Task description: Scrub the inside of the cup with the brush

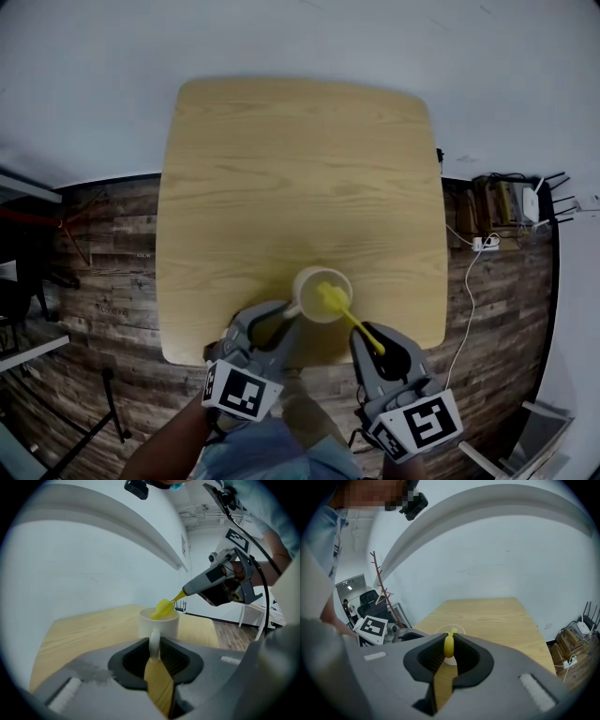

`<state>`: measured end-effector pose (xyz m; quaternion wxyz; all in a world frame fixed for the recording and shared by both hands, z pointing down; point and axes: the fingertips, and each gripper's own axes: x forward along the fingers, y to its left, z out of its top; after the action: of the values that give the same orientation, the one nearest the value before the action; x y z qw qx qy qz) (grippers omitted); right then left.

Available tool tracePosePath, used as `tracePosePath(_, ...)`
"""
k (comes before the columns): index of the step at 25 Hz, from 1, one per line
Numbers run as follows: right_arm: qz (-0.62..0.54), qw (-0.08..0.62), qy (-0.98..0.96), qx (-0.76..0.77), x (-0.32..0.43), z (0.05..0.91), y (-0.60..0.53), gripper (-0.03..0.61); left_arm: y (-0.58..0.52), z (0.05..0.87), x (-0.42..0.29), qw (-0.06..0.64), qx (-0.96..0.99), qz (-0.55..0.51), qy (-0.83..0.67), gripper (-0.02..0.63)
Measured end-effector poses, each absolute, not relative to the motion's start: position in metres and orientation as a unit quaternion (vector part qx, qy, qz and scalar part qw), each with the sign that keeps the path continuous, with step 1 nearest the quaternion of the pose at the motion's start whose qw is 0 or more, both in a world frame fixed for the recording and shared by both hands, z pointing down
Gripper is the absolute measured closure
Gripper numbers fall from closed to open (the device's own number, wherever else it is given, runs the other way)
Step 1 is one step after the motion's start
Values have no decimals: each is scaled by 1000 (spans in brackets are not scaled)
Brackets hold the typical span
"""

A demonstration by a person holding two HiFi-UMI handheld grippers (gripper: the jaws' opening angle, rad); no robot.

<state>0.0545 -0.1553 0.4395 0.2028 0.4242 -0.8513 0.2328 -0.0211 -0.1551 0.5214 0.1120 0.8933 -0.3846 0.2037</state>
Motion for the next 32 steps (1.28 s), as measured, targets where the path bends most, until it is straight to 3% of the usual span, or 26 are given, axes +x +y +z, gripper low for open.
tracePosePath(1, 234, 202, -851, 424, 56, 440, -156, 538, -156, 521, -21, 111, 893, 206, -384, 532)
tracePosePath(6, 240, 195, -851, 424, 61, 440, -157, 538, -162, 513, -18, 88, 897, 228, -368, 535)
tracePosePath(17, 241, 191, -860, 408, 70, 434, -157, 538, -174, 499, -12, -51, 897, 338, -280, 537)
tracePosePath(32, 192, 242, -892, 330, 65, 445, -175, 538, -169, 482, 5, -107, 899, 368, -212, 538)
